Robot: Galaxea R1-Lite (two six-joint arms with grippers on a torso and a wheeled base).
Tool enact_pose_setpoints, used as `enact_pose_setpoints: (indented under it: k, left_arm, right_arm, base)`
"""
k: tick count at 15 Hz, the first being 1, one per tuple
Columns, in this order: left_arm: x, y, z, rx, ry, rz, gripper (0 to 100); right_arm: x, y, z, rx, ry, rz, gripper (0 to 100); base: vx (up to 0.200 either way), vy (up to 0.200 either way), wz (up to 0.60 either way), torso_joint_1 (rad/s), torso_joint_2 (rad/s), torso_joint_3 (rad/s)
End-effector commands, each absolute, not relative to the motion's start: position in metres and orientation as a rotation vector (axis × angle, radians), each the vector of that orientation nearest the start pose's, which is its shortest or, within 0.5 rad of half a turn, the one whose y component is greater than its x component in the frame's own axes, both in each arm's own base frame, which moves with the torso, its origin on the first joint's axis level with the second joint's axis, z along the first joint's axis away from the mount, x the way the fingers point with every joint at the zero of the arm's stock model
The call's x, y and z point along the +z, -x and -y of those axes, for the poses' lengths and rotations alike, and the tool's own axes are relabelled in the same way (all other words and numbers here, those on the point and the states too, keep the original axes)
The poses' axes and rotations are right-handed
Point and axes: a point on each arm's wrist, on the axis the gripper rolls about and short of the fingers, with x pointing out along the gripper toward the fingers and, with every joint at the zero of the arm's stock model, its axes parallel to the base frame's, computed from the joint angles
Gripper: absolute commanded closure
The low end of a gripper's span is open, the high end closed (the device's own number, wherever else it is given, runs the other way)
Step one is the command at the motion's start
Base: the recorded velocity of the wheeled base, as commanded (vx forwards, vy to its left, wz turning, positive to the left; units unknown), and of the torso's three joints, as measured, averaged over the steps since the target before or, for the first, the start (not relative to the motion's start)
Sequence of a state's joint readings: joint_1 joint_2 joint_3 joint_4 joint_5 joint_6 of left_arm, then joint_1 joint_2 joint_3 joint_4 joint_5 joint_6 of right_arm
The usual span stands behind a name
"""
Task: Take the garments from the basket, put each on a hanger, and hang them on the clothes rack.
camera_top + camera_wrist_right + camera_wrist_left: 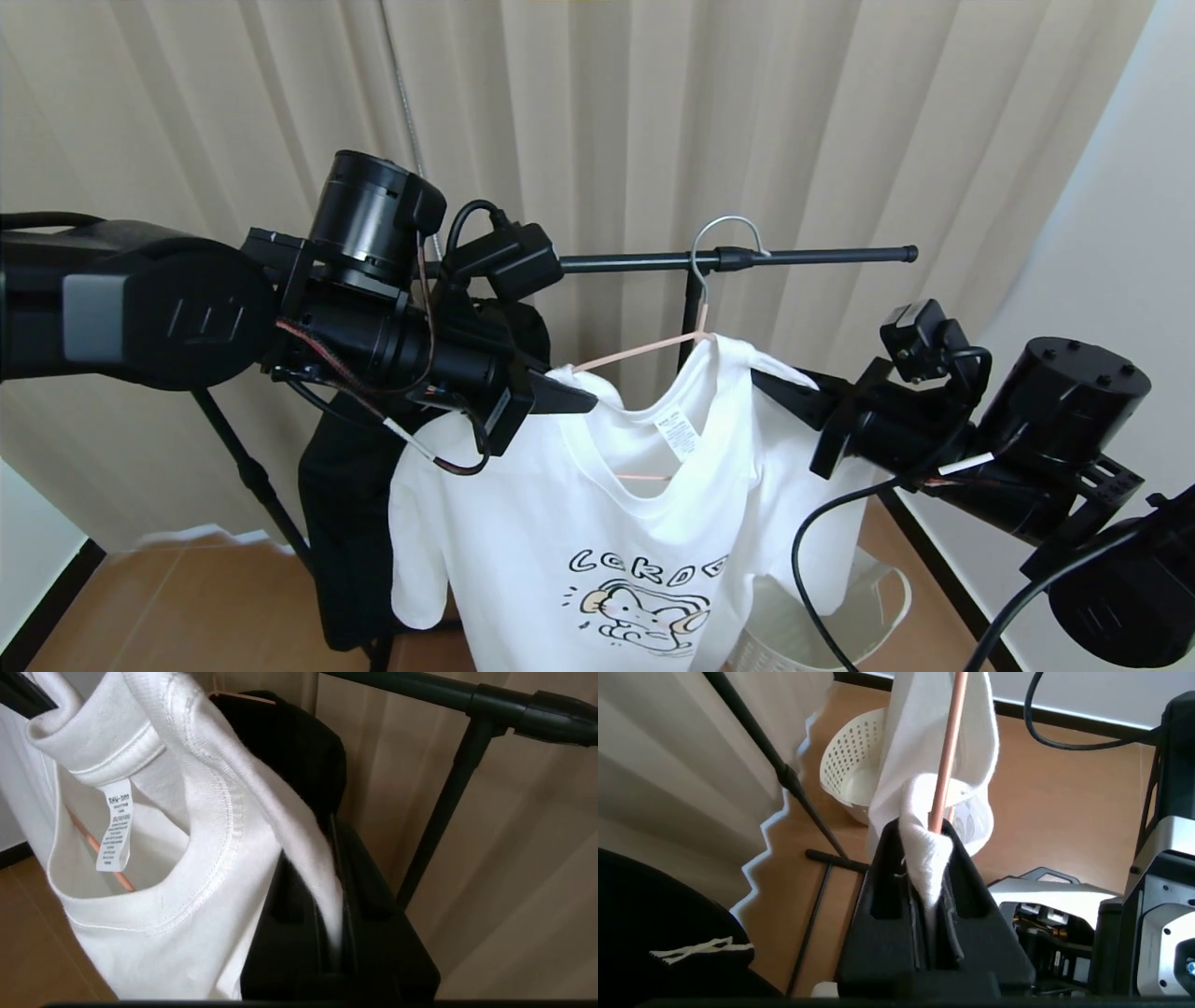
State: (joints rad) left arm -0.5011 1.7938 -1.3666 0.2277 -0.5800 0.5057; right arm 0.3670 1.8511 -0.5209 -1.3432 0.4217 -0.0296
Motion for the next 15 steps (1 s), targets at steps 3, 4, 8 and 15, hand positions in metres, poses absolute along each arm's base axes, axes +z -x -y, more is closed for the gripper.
enact_pose_setpoints:
  k: [3,4,8,15]
  left_arm:
    - [0.228,-0.288,0.170,-1.187,-0.410,-0.409,100]
    - [0.229,-0.287,0.169,-1.183,-0.408,-0.409,100]
    - [0.233,-0.285,0.165,-1.179,-0.403,-0.400,100]
    - [0.236,-0.279,0.141,-1.131,-0.381,-0.365,100]
  right_arm:
    - [0.145,-0.271,-0.115,0.789,0.031,0.043,100]
    - [0.146,-0.271,-0.114,0.788,0.031,0.039,100]
    - [0.150,-0.263,-0.115,0.801,0.031,0.018,0]
    - [0.149,-0.264,-0.110,0.788,0.044,0.023,0]
  base:
    - [0.000,0.000,0.00,0.000,0.00,0.000]
    - [0.000,0.000,0.00,0.000,0.00,0.000]
    - [0.000,0.000,0.00,0.000,0.00,0.000]
    - [0.000,0.000,0.00,0.000,0.00,0.000]
